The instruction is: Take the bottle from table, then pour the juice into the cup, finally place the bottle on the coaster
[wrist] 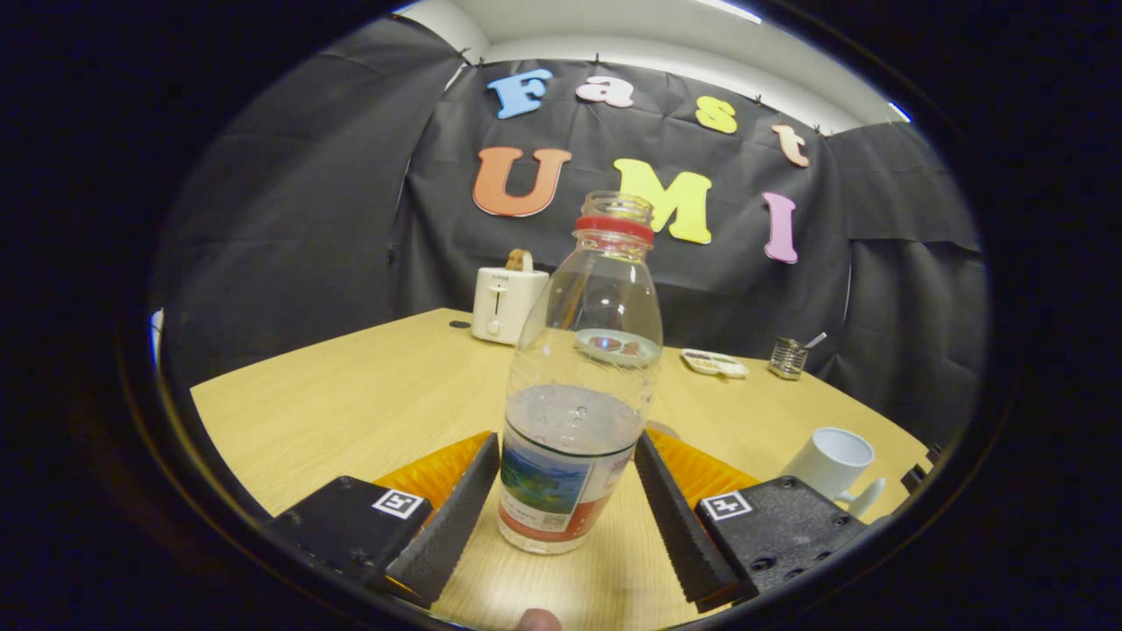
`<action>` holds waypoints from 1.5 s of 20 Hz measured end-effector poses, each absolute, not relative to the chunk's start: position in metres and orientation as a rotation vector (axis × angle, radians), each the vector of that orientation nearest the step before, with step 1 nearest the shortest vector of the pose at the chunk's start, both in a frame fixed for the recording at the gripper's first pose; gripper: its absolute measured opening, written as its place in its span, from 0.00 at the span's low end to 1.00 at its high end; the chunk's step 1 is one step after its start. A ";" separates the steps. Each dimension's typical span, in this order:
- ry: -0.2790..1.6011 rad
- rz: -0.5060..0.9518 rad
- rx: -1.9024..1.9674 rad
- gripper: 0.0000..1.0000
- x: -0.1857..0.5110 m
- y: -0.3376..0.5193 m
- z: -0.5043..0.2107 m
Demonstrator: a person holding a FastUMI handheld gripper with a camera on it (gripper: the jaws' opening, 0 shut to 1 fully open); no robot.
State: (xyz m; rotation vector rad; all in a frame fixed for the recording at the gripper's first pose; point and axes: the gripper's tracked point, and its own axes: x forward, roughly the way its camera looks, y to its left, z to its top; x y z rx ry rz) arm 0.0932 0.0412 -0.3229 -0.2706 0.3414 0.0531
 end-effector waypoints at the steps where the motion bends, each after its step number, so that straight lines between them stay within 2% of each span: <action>1: 0.343 0.063 -0.266 0.94 0.095 0.043 -0.324; 4: 0.367 0.095 -0.242 0.85 0.094 0.047 -0.324; 8: 0.386 0.130 -0.179 0.81 0.084 0.053 -0.311; 16: 0.346 0.128 -0.120 0.78 0.069 0.055 -0.275; 22: 0.336 0.173 0.154 0.78 0.058 0.056 -0.250; 30: 0.351 0.122 0.447 0.77 0.056 0.038 -0.251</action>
